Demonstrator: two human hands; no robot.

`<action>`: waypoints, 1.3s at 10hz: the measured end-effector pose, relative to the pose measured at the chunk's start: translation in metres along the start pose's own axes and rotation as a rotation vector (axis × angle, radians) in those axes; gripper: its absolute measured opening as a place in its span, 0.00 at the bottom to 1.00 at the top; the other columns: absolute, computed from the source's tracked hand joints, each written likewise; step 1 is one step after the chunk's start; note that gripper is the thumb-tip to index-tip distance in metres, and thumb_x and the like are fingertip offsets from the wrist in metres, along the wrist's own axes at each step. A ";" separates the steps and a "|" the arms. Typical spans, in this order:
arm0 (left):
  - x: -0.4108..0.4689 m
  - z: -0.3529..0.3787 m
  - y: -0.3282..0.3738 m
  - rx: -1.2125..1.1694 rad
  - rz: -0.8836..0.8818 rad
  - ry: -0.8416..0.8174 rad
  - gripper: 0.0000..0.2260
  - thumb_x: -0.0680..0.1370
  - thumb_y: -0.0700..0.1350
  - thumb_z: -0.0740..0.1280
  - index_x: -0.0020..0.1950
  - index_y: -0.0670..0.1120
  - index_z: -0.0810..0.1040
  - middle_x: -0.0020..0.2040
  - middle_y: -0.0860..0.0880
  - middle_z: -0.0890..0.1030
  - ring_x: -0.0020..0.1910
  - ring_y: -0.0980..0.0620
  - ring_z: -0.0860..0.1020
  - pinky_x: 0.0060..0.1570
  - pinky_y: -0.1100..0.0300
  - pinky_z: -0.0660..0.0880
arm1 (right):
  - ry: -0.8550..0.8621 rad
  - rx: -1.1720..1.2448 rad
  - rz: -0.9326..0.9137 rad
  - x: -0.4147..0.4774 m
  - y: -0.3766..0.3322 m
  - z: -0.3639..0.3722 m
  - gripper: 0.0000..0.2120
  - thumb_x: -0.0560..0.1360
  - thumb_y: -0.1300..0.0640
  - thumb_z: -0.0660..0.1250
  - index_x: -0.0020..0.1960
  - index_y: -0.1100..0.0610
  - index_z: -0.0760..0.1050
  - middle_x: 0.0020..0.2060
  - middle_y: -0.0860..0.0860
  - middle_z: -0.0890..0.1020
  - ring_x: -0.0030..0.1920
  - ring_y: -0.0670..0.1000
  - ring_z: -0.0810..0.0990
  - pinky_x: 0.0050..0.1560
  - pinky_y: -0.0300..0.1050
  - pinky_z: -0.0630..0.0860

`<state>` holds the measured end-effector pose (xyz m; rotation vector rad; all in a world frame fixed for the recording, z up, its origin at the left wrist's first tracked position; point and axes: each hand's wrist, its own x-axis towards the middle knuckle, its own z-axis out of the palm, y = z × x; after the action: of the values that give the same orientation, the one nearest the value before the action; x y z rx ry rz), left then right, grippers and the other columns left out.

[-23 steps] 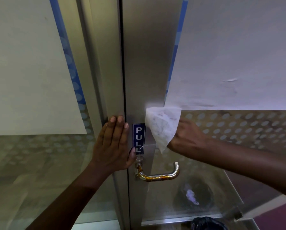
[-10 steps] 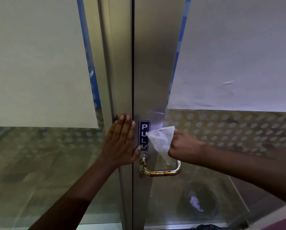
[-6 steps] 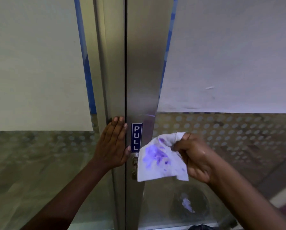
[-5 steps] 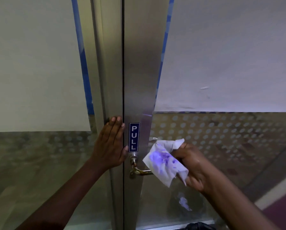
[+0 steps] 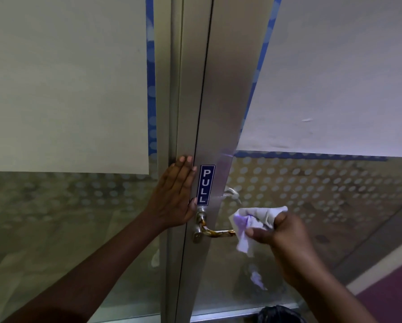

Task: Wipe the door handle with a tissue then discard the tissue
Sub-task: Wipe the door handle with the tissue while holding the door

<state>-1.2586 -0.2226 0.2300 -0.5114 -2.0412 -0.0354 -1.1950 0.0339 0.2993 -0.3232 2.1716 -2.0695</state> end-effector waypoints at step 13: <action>0.003 0.011 -0.002 0.045 -0.013 0.114 0.22 0.82 0.49 0.51 0.70 0.35 0.63 0.80 0.43 0.48 0.78 0.43 0.52 0.76 0.48 0.55 | -0.011 -1.349 -0.193 0.066 0.109 0.119 0.10 0.67 0.52 0.59 0.44 0.54 0.76 0.39 0.50 0.76 0.36 0.46 0.76 0.31 0.35 0.61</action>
<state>-1.2693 -0.2209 0.2272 -0.4578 -1.9299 -0.0258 -1.2383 -0.0934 0.1882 -0.6246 3.2204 -0.2926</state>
